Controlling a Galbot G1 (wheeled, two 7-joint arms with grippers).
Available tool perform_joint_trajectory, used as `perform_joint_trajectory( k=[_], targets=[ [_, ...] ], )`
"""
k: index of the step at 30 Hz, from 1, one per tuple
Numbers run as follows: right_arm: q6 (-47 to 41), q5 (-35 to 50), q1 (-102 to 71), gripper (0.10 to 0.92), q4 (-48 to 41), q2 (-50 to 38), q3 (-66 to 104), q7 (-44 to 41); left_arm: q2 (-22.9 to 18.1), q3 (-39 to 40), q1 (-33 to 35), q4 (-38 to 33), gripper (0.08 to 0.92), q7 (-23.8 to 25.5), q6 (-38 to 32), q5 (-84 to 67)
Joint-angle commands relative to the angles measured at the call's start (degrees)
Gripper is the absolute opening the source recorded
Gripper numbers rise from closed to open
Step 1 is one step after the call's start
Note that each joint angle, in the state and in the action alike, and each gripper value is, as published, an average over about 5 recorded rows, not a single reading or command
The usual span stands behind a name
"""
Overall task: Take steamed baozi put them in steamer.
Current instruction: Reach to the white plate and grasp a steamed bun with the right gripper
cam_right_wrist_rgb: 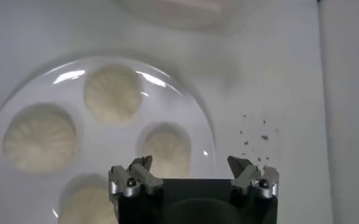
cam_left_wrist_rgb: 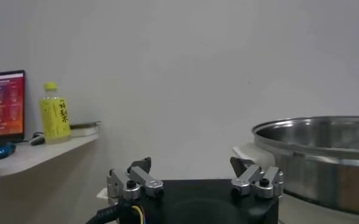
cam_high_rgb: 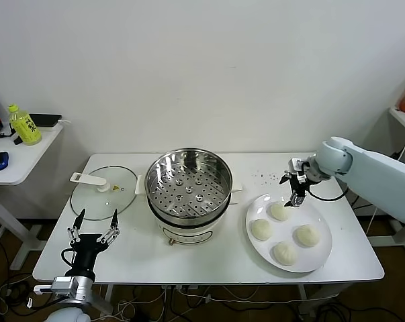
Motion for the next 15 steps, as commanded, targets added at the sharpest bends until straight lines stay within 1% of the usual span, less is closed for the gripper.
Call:
perform_joint_trajectory(
  k=[1, 15],
  targets=[
    [0.95, -0.30, 1.63, 0.823, -3.92, 3.27, -3.90, -1.20, -0.06, -0.03, 0.01, -0.10, 0.823, -0.09, 0.20, 0.07],
    [1.04, -0.89, -1.03, 0.823, -5.57, 5.10, -4.32, -1.56, -0.40, -0.06, 0.04, -0.40, 0.823, -0.42, 0.49, 0.08]
  ],
)
